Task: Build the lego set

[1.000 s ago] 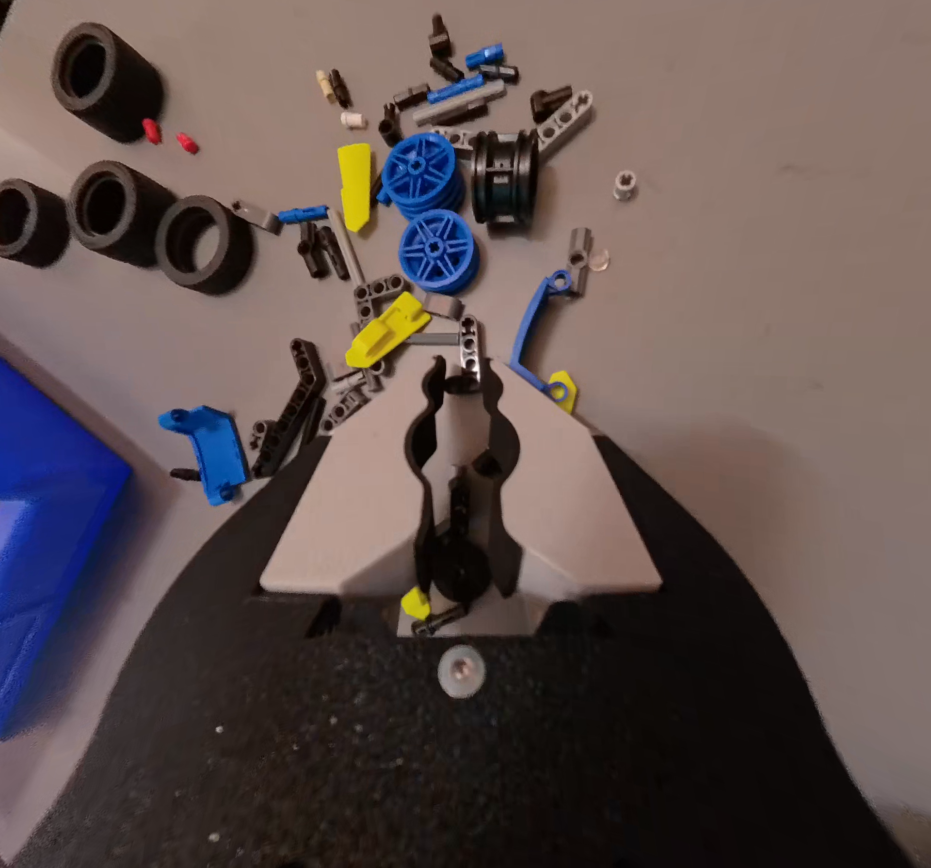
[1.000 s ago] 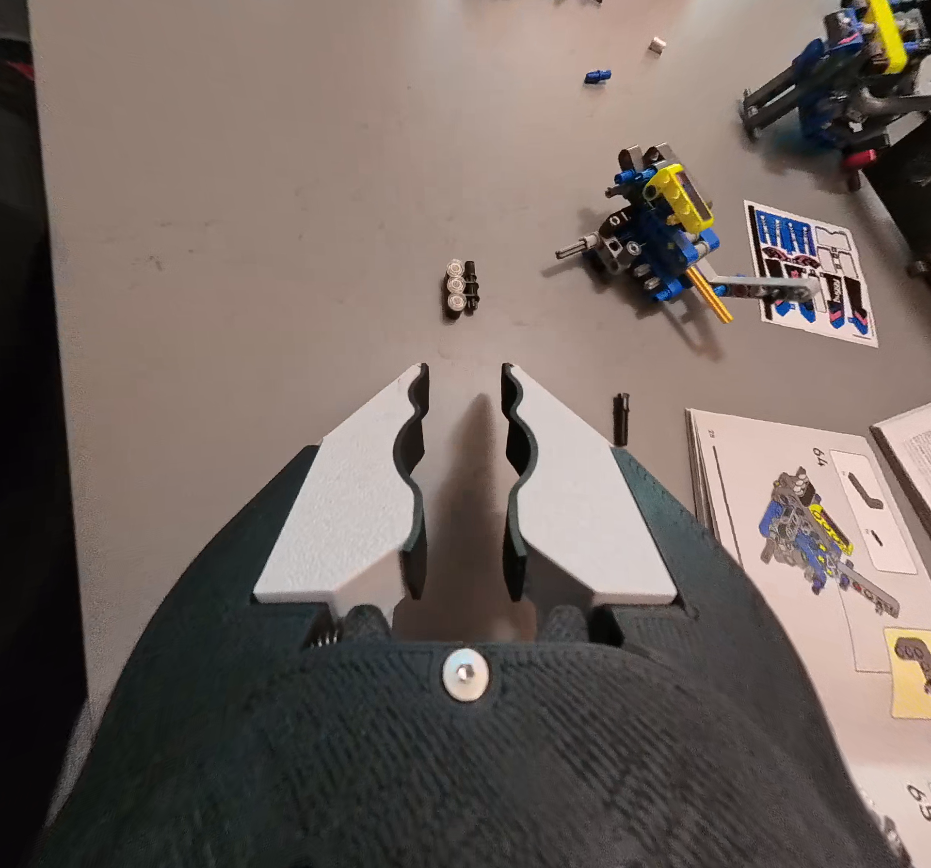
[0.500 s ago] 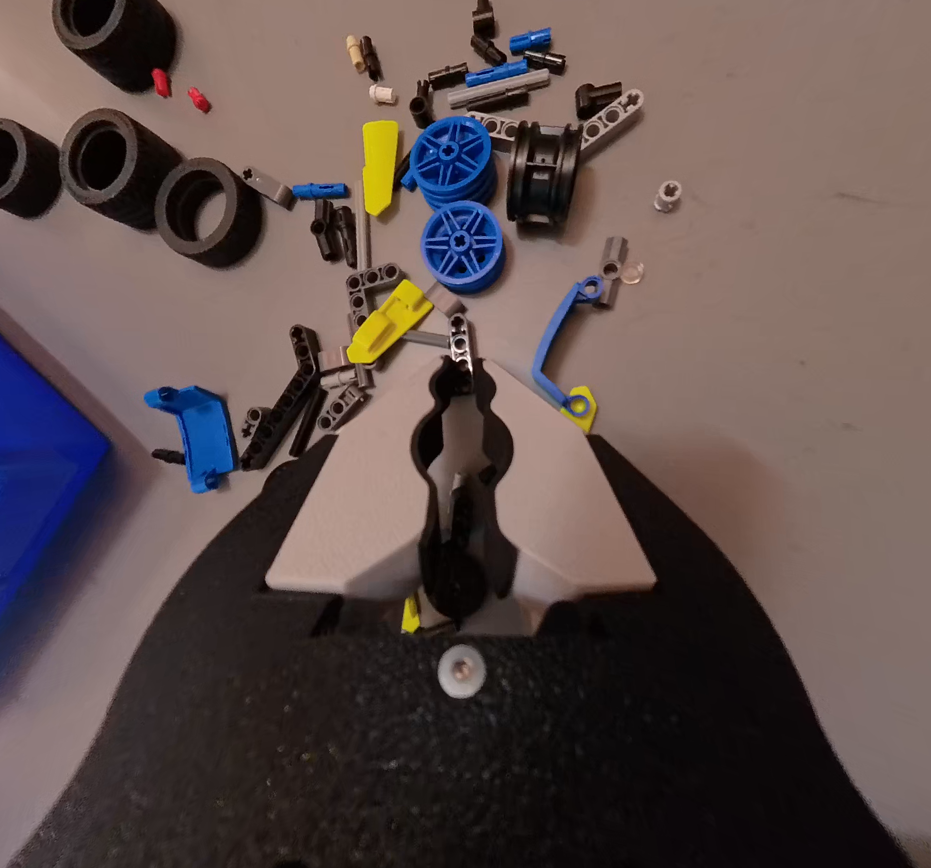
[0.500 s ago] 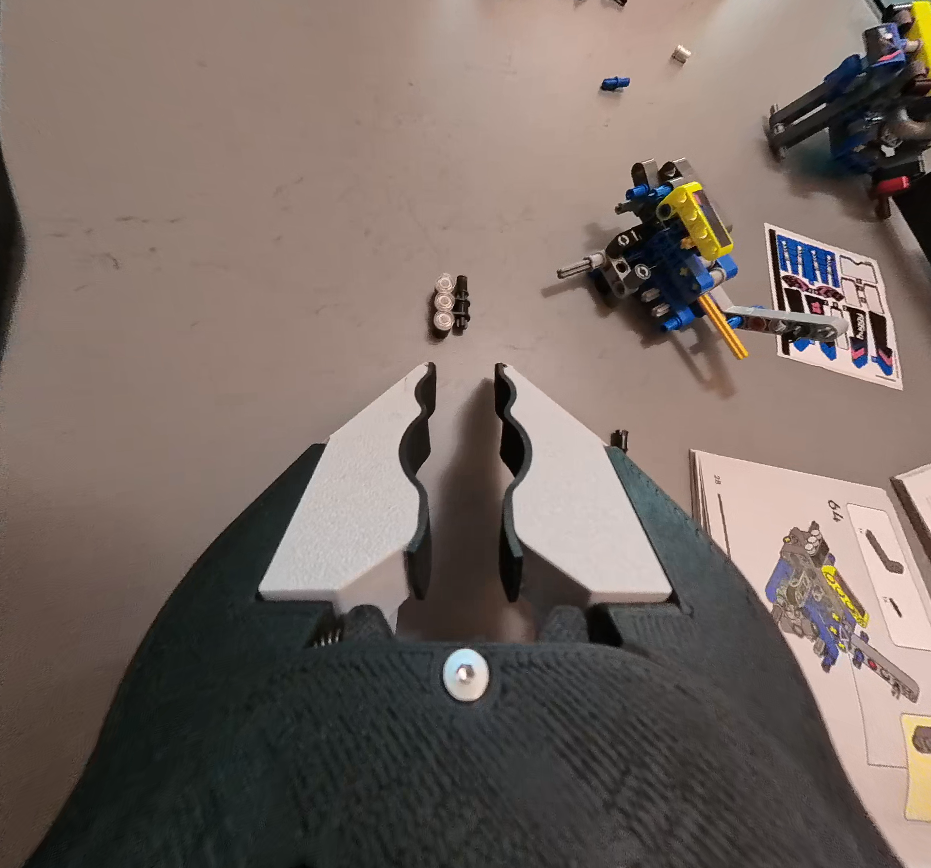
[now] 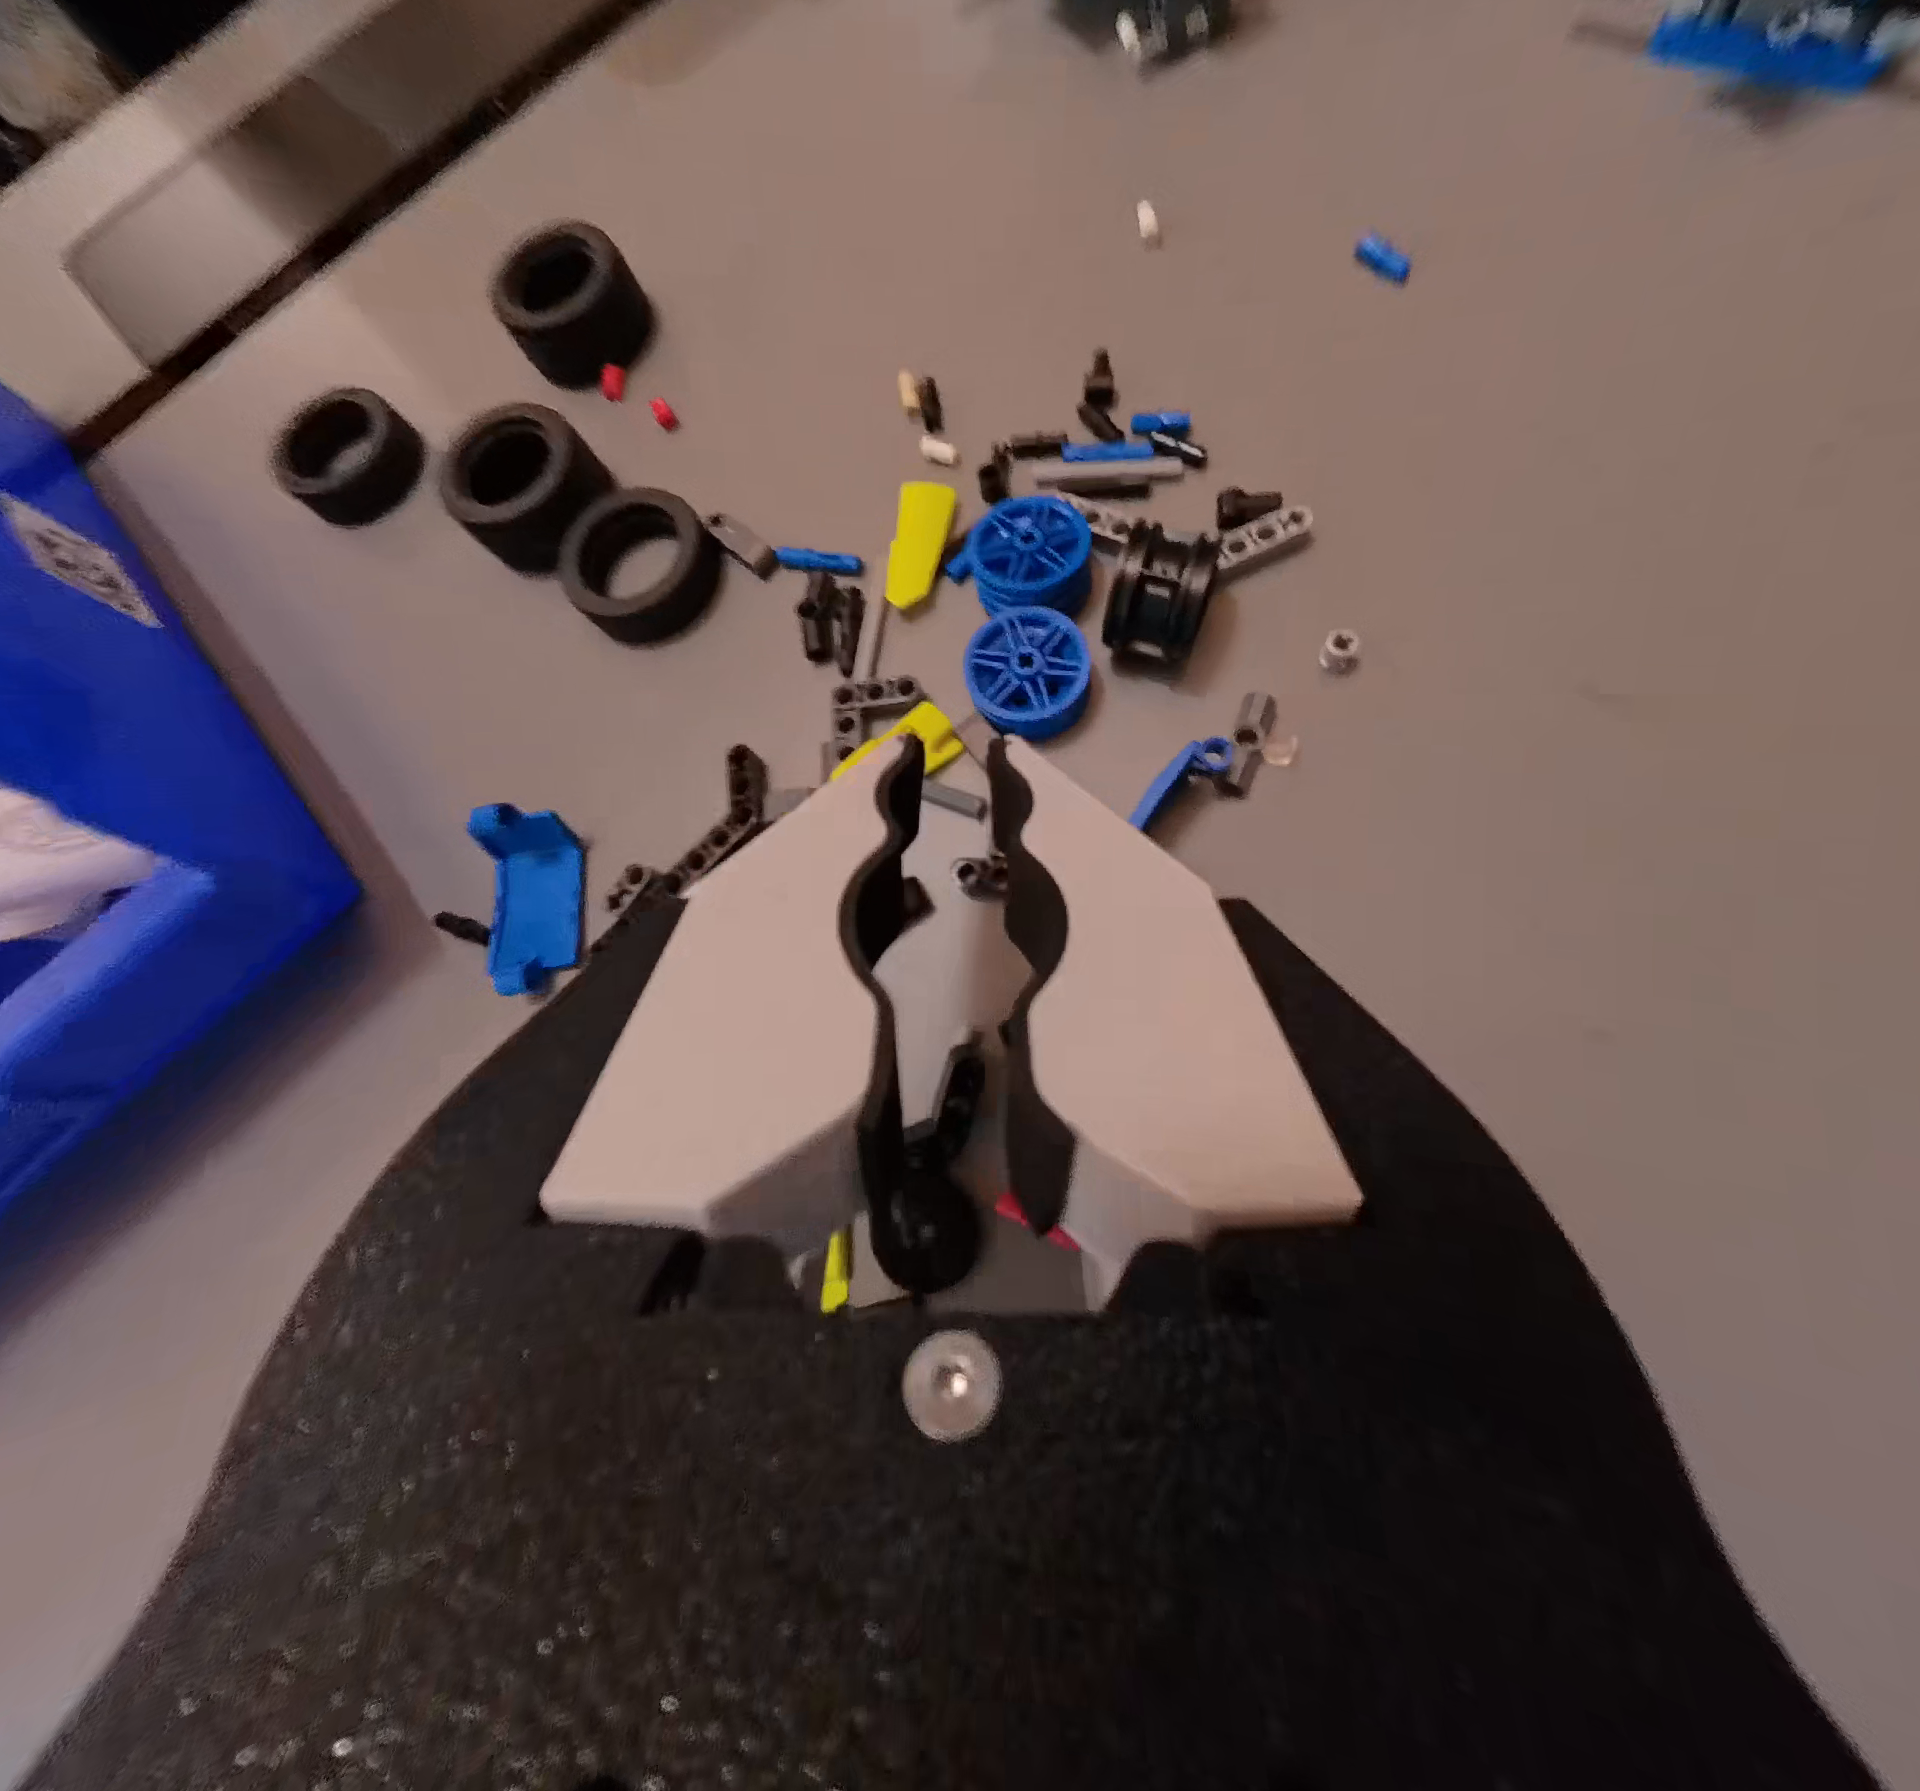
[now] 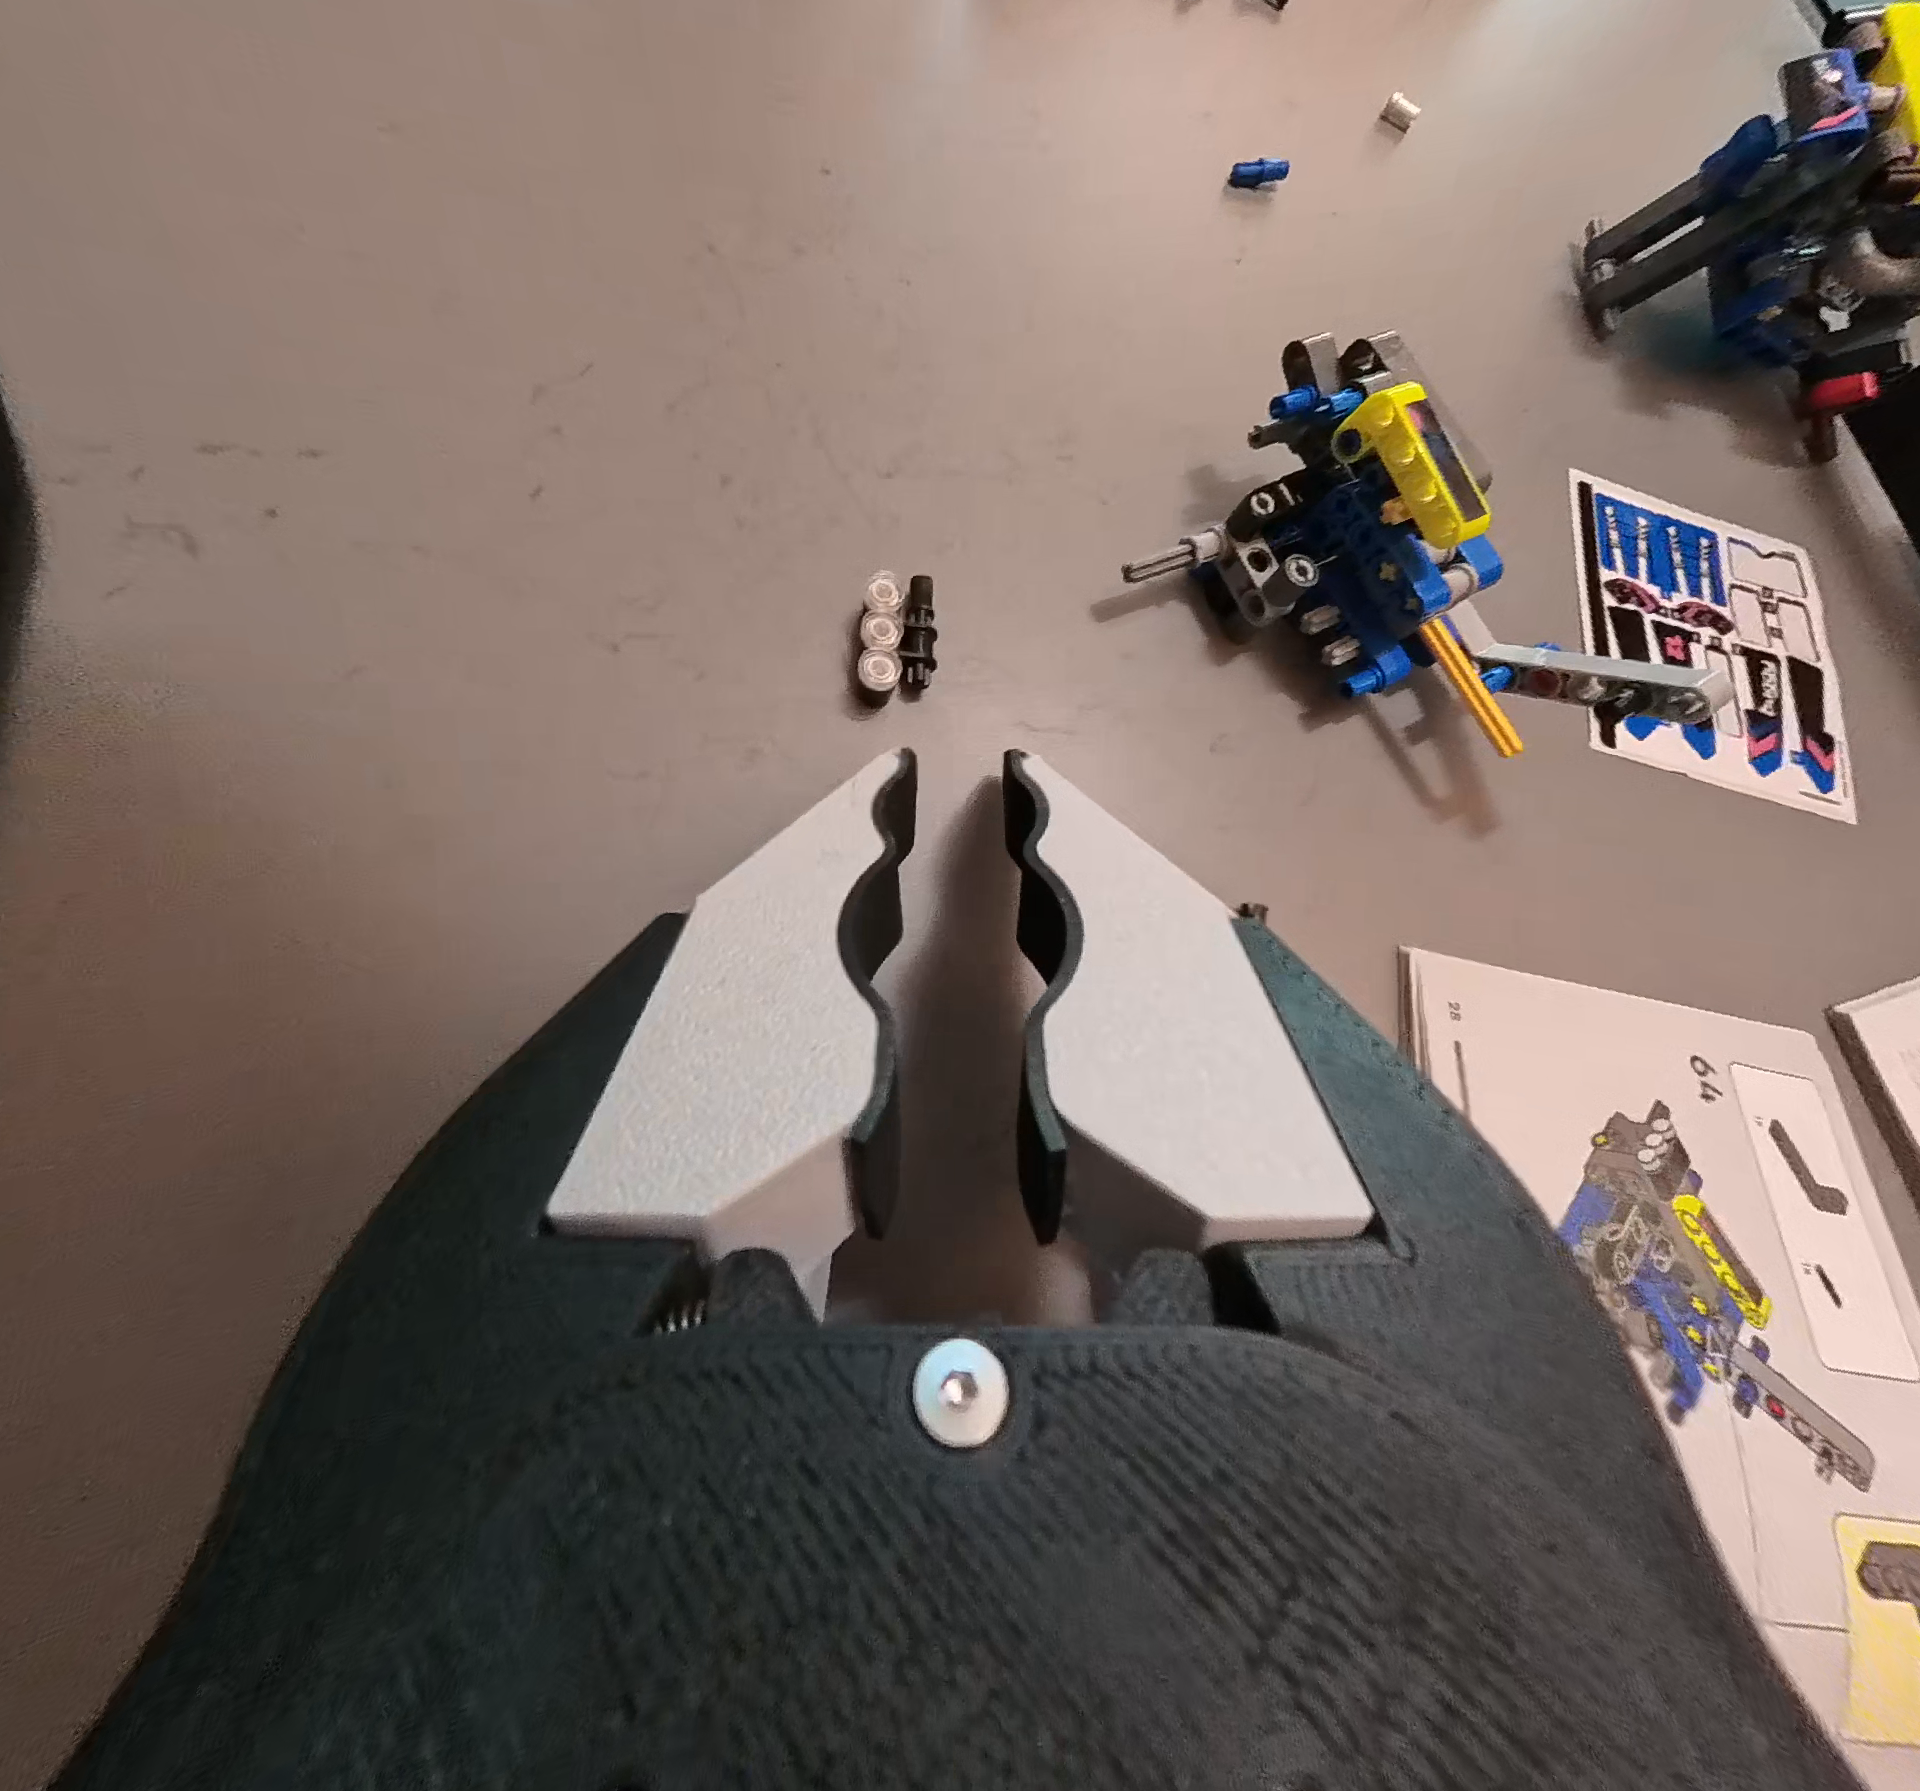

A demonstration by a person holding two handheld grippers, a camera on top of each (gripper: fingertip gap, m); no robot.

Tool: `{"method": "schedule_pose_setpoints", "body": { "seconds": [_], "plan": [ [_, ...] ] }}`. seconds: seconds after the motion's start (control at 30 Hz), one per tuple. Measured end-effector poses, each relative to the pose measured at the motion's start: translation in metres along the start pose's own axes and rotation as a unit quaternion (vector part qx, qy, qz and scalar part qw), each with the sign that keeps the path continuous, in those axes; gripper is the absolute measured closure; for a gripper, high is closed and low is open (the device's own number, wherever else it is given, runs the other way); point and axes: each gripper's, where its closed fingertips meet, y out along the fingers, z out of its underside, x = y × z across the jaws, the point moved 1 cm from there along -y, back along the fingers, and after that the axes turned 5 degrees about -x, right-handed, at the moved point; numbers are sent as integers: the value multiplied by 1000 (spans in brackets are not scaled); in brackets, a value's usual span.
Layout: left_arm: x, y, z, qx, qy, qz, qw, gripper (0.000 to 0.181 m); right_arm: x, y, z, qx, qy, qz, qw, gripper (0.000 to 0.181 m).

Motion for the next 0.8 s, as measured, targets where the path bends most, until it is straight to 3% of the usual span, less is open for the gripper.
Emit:
{"method": "schedule_pose_setpoints", "body": {
  "seconds": [0.27, 0.37, 0.57, 0.8],
  "plan": [
    [58, -34, -4, -33, -38, -146, 988, 172, 2, 1, 1, 4, 26, -28, 999, 173],
    [74, -42, 0, -40, -64, -170, 983, 172, 0, 1, 1, 4, 42, -32, 999, 171],
    [63, -30, 1, -9, -14, -124, 992, 171, -1, 1, 1, 5, 54, -36, 998, 169],
    [35, 17, 5, 79, 21, -21, 996, 170, -3, 1, 2, 5, 53, -29, 998, 166]
  ]
}}
